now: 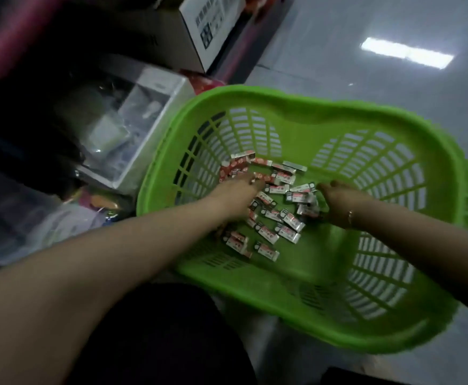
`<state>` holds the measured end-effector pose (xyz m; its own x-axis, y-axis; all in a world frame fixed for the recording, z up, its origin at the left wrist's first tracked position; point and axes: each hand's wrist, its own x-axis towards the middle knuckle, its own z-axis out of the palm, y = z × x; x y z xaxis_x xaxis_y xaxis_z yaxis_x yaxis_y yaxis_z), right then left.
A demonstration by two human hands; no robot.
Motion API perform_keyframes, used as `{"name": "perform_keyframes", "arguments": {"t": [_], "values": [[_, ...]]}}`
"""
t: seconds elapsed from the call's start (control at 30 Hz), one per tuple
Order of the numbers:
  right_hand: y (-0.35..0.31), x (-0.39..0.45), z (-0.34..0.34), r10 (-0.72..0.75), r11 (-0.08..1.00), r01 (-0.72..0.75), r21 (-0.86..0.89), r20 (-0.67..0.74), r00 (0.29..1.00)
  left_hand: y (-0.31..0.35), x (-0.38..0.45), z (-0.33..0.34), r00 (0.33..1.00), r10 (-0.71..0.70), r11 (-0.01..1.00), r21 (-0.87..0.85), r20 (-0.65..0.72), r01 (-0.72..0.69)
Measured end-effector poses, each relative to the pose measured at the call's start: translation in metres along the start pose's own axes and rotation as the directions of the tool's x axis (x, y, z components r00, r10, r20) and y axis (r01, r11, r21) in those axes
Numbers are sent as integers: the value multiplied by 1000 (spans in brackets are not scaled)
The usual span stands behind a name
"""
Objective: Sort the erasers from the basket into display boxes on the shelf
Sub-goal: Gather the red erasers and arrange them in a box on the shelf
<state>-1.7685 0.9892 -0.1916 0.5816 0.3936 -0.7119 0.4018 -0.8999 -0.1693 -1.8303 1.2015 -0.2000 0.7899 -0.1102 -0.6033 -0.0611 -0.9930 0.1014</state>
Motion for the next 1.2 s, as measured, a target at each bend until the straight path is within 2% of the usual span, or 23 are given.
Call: {"name": "perform_keyframes", "arguments": {"t": [0.13,0.23,0.33,0.43,0.5,0.57,0.73,0.8,0.9,1.0,1.1,1.2], "values": [[-18,38,10,19,997,-14,-79,58,998,-1,31,23,988,145,973,173,56,-153],[-32,47,18,40,996,-31,-85,96,995,3,39,35,991,96,958,263,95,-118],[-37,50,42,32,992,-23,-127,70,997,6,41,38,993,1,971,238,116,-29],[-35,51,58,21,995,-23,-100,-13,1000,7,41,32,991,-17,985,172,131,-6],[-36,50,60,58,993,-53,-106,40,998,4,40,28,984,-21,993,121,179,-1],[-38,48,59,76,994,-70,-86,71,995,-1,41,23,977,-18,989,145,211,-14],[-36,46,57,101,995,-99,-20,96,990,-13,41,22,988,-15,976,217,153,-18],[-38,46,63,107,993,-111,48,83,991,-17,43,25,994,-16,988,155,108,0],[-49,46,73,67,990,-73,120,57,996,-18,44,24,997,-67,997,-32,47,68],[-64,44,78,17,998,-19,55,35,999,-8,44,20,999,-31,994,-108,-9,30],[-69,43,87,24,999,-24,-41,22,999,6,45,26,999,31,987,-160,20,-27],[-64,48,83,38,999,-39,9,62,997,10,42,36,998,37,976,-214,53,-24]]}}
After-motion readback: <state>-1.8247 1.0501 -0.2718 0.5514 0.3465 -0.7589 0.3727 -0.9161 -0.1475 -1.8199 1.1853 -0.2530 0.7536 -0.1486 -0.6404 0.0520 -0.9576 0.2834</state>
